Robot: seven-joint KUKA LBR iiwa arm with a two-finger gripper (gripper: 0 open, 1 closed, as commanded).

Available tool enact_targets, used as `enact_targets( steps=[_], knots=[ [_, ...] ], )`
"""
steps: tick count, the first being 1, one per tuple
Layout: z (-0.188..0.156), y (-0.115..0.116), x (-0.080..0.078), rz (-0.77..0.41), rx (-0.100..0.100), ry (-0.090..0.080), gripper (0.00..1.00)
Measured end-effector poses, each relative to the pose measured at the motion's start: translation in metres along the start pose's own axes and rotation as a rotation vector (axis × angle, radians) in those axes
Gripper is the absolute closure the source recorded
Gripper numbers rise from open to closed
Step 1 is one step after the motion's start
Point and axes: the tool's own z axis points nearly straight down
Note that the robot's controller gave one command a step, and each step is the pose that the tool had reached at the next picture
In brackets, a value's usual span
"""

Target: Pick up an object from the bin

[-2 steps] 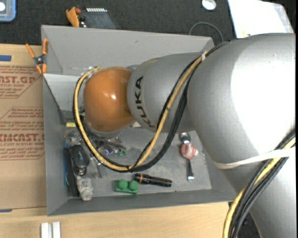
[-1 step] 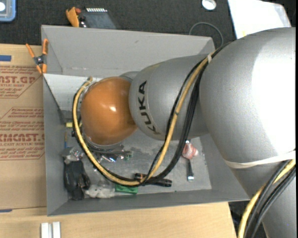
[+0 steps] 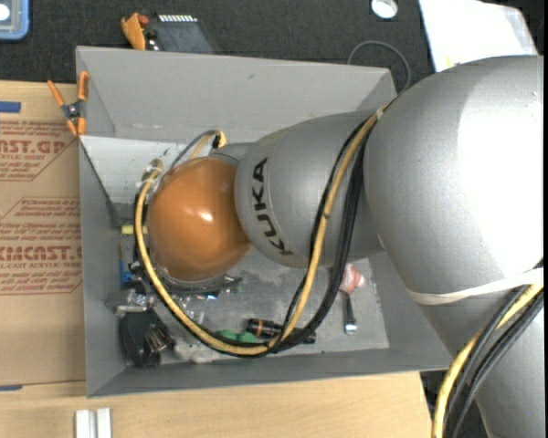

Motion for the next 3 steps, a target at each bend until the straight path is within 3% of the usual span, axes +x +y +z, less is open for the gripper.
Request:
enact_targets(
  steps=[1, 3],
  knots=[
    [0.007, -0.009, -0.008, -0.04, -0.005, -0.003, 1.0],
    [-0.005, -0.009, -0.008, -0.038, -0.006, -0.003, 1.0]
  ],
)
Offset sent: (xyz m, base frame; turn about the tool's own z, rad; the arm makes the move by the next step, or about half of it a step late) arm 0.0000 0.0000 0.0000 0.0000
